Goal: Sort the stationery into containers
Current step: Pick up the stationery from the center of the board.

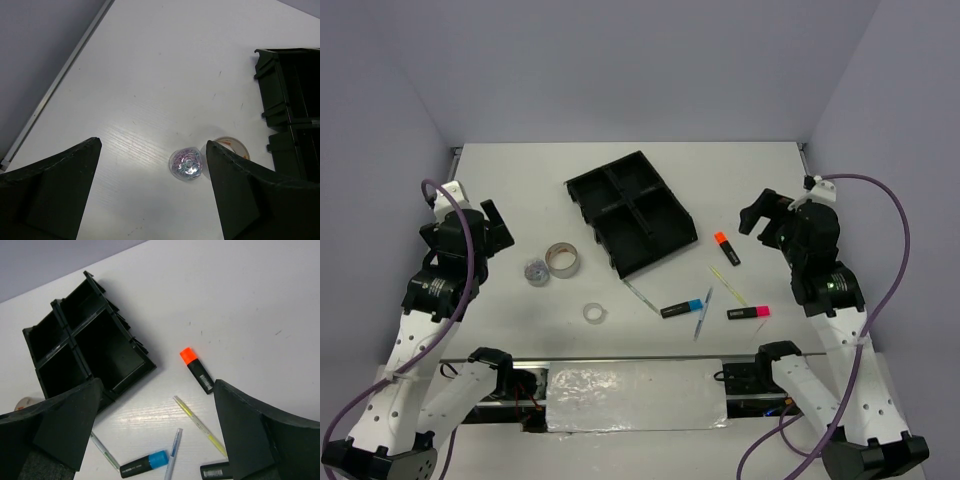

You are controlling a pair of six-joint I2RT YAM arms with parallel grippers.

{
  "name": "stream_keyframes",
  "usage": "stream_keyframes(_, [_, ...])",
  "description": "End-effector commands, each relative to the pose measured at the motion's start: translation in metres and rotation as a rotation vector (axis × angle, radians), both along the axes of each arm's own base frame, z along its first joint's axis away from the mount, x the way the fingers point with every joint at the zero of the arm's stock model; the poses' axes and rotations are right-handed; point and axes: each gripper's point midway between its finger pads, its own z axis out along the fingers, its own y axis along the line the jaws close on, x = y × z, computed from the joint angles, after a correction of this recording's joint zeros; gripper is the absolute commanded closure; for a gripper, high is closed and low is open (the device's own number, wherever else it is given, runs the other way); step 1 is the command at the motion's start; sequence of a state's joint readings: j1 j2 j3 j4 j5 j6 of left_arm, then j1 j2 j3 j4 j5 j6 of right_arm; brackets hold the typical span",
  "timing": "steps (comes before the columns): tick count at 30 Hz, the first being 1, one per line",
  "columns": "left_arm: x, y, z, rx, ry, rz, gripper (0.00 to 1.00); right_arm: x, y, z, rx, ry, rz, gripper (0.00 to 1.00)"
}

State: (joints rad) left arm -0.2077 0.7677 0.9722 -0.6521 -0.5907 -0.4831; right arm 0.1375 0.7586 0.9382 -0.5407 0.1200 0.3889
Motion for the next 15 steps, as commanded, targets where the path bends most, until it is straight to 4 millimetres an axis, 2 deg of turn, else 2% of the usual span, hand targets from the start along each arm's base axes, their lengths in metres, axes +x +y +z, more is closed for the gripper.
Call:
stream_keyframes(1, [0.001, 0.002, 0.016, -0.02, -0.063, 0.025, 0.01, 0.0, -0.009, 0.016, 0.001, -0.04, -0.054, 0.0])
stream_keyframes(5, [0.0, 0.002, 0.015, -0.038, -0.061, 0.04, 0.01, 0.0, -0.01, 0.017, 0.002, -0.041, -0.058, 0.0])
stream_keyframes(9, [0.002, -0.015, 0.006, -0.173, -0.05, 0.03, 0.01, 0.002, 0.004, 0.015, 0.021, -0.045, 0.017, 0.0])
stream_keyframes(11, [0.007, -0.029, -0.006, -0.258, -0.029, 0.01, 0.01, 0.006, 0.02, 0.012, 0.041, -0.041, 0.104, 0.0])
stream_keyframes(12, [0.013, -0.036, -0.021, -0.307, 0.005, 0.03, 0.01, 0.007, 0.023, 0.008, 0.044, -0.025, 0.12, 0.0])
stream_keyframes(14, [0.02, -0.047, -0.04, -0.358, 0.064, 0.026, 0.01, 0.011, 0.035, -0.005, 0.056, 0.034, 0.185, 0.0])
stream_keyframes(15, [0.028, -0.054, -0.06, -0.387, 0.128, 0.038, 0.01, 0.013, 0.043, -0.014, 0.064, 0.07, 0.222, 0.0])
